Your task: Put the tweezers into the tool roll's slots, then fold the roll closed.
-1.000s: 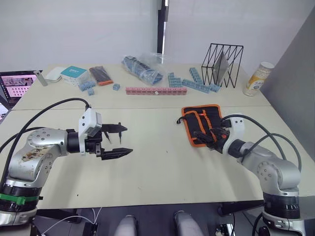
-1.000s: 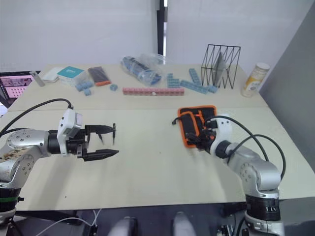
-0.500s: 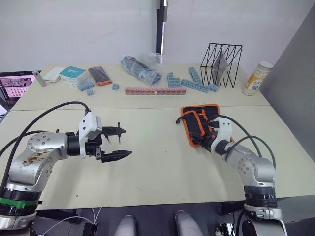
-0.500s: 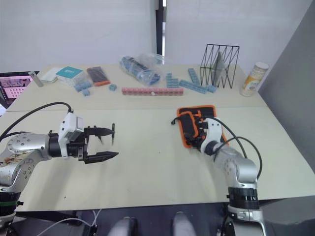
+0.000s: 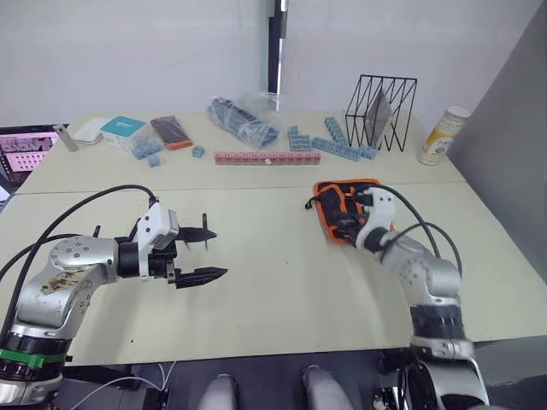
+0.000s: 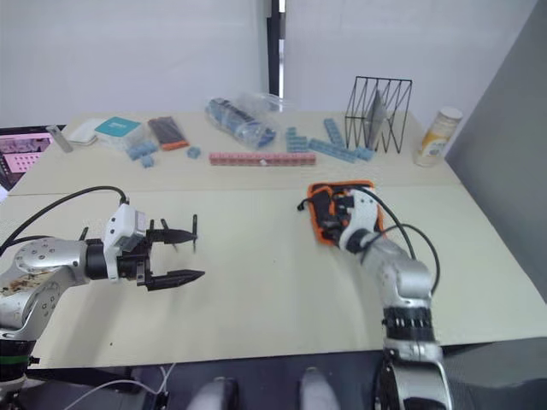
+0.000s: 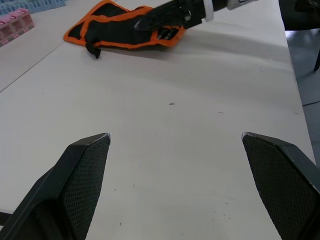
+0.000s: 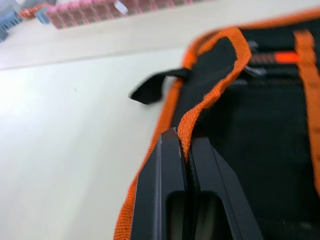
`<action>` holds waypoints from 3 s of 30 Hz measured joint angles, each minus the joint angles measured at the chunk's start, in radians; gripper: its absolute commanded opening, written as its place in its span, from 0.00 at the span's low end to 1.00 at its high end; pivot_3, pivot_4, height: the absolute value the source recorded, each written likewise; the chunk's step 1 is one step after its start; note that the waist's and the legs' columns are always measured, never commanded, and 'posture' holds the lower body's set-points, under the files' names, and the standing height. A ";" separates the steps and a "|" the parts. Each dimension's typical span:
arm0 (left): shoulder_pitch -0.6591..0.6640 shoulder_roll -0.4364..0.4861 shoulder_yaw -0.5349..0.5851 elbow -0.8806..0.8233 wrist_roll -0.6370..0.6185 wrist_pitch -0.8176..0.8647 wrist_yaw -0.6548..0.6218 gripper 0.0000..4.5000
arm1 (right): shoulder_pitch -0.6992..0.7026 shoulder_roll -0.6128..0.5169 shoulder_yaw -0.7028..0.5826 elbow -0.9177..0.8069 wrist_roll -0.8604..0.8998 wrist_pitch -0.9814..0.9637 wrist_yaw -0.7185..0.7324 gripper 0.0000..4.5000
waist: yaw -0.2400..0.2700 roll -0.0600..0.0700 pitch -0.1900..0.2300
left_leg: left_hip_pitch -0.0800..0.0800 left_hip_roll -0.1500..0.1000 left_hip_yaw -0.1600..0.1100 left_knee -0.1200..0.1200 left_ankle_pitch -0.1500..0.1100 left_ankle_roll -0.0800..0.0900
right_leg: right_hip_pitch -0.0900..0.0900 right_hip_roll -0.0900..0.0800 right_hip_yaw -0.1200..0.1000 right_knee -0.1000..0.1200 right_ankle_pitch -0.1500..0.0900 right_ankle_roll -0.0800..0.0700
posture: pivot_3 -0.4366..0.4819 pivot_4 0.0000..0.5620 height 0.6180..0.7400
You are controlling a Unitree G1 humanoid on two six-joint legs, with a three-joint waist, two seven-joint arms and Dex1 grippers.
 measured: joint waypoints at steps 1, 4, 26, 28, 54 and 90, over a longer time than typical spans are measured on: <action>0.000 0.000 -0.003 0.025 0.011 -0.017 -0.003 1.00 | -0.045 0.021 0.021 0.049 -0.012 -0.022 0.006 0.01 | -0.005 0.000 0.000 | 0.000 0.001 0.000 -0.001 0.000 0.000 | 0.000 0.001 0.000 0.000 0.001 -0.001 | 0.48 0.27 0.97; -0.001 0.000 -0.002 0.096 0.040 -0.059 -0.011 1.00 | -0.162 0.081 0.075 0.204 -0.051 -0.072 0.037 0.01 | -0.013 0.000 0.000 | 0.000 0.002 -0.002 -0.004 0.000 0.000 | -0.001 0.003 0.000 0.000 0.001 -0.002 | 0.48 0.27 0.97; 0.044 0.009 0.066 0.155 0.081 -0.132 0.015 1.00 | 0.007 -0.011 0.468 -0.137 -0.114 0.066 0.520 0.01 | -0.001 0.000 0.000 | -0.002 0.004 -0.004 -0.005 0.000 0.000 | -0.005 0.003 -0.004 0.003 -0.002 -0.004 | 0.48 0.27 0.97; -0.003 0.002 0.037 0.197 0.117 -0.201 -0.006 1.00 | 0.032 -0.053 0.461 -0.198 -0.107 0.087 0.539 0.01 | 0.006 0.000 0.000 | -0.002 0.004 -0.004 -0.005 0.000 0.000 | -0.004 0.004 -0.004 0.003 -0.002 -0.004 | 0.48 0.27 0.97; -0.633 -0.309 -0.297 1.073 0.518 -0.965 -0.158 0.15 | 0.104 -0.134 0.409 -0.319 -0.083 0.128 0.467 0.00 | 0.032 -0.001 -0.001 | -0.004 0.010 -0.004 -0.002 0.000 0.000 | -0.004 0.012 -0.003 0.002 0.000 -0.007 | 0.48 0.27 0.97; -0.423 -0.260 -0.394 0.831 0.588 -1.199 -0.133 0.00 | 0.282 -0.175 0.138 -0.605 0.298 0.355 0.476 0.61 | 0.035 -0.002 -0.001 | -0.001 0.010 -0.005 0.001 0.000 0.000 | 0.000 0.012 -0.002 0.002 0.000 -0.007 | 0.48 0.27 0.97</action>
